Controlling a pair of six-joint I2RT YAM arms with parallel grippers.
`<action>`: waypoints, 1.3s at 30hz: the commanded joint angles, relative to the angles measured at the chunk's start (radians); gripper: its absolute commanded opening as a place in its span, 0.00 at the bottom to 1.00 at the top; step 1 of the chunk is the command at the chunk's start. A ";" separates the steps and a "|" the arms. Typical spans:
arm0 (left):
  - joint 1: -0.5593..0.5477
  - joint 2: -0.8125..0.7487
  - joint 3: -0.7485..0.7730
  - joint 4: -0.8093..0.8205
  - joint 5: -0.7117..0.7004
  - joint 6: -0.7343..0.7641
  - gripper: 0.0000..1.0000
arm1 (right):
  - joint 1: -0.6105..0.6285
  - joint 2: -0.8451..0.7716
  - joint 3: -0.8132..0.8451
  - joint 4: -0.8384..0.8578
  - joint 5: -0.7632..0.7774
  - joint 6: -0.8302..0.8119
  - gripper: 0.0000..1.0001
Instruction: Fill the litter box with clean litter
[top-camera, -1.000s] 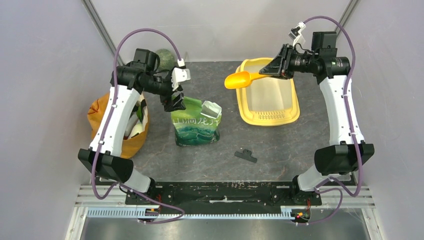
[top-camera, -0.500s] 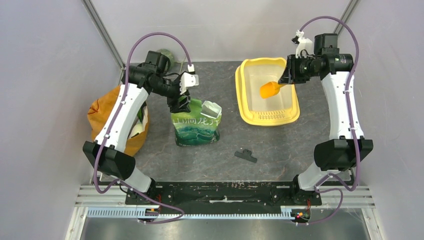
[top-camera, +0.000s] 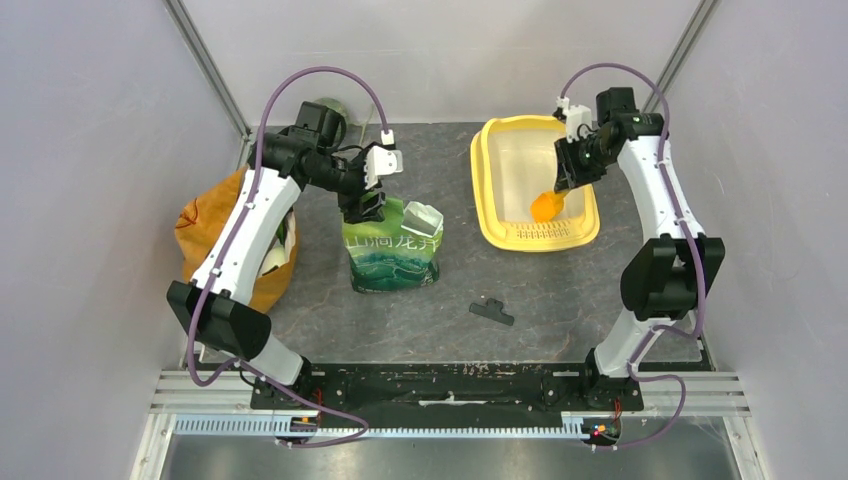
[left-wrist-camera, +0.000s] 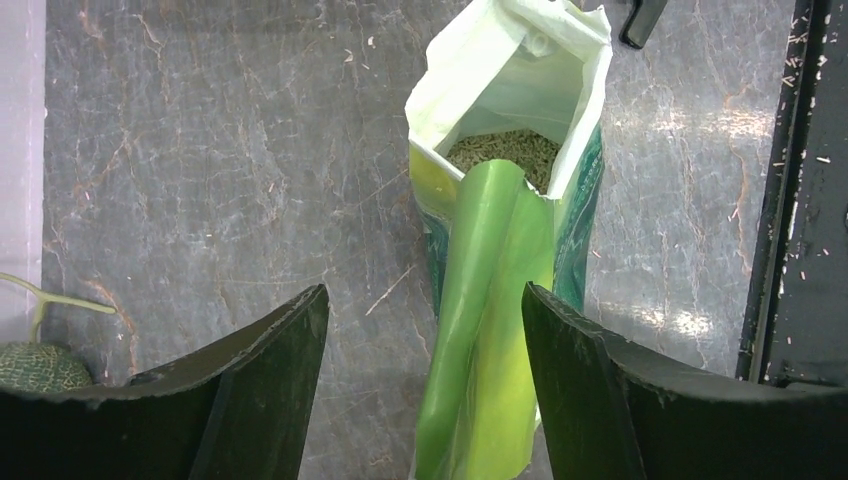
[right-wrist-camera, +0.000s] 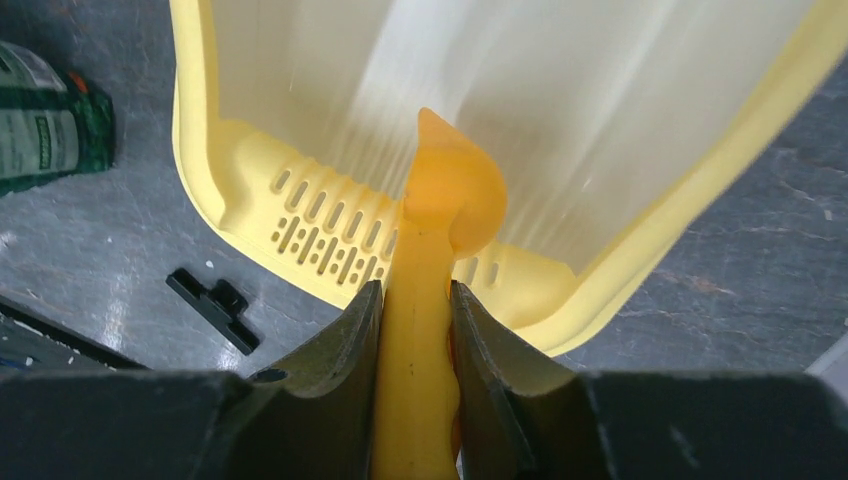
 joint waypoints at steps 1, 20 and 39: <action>-0.012 -0.007 -0.009 0.047 0.006 -0.020 0.76 | 0.007 -0.056 -0.082 -0.017 0.000 -0.059 0.00; -0.027 -0.012 -0.052 0.014 0.032 0.049 0.53 | 0.009 -0.222 -0.271 -0.137 -0.085 -0.134 0.00; -0.037 0.000 0.049 0.057 -0.006 -0.033 0.02 | 0.007 -0.166 0.021 -0.093 -0.279 0.050 0.00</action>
